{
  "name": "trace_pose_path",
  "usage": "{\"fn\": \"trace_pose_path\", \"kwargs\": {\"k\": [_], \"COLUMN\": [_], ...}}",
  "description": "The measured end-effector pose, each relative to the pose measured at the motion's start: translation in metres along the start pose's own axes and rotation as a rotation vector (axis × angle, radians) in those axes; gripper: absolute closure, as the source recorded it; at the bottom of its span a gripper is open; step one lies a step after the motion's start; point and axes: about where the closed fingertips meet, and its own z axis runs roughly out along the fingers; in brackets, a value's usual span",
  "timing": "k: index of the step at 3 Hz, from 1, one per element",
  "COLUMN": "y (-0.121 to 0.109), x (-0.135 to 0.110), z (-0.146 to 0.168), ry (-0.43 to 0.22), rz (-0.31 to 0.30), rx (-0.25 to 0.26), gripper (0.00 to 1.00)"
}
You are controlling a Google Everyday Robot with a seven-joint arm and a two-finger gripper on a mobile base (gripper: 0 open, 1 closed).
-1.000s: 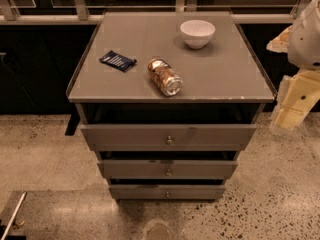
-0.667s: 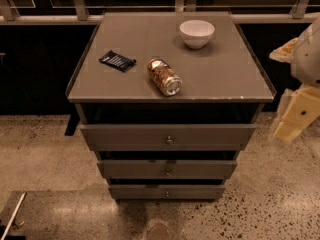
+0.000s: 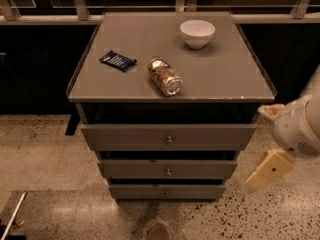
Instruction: Open bottom drawer
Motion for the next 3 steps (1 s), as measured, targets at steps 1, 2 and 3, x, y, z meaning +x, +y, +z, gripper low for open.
{"fn": "trace_pose_path", "kwargs": {"k": [1, 2, 3], "y": [0.025, 0.042, 0.043], "x": [0.019, 0.032, 0.033], "z": [0.062, 0.101, 0.102], "ry": [-0.047, -0.044, -0.043], "rz": [0.084, 0.142, 0.144], "rx": [-0.091, -0.163, -0.167], "gripper": [0.0, 0.0, 0.19]}}
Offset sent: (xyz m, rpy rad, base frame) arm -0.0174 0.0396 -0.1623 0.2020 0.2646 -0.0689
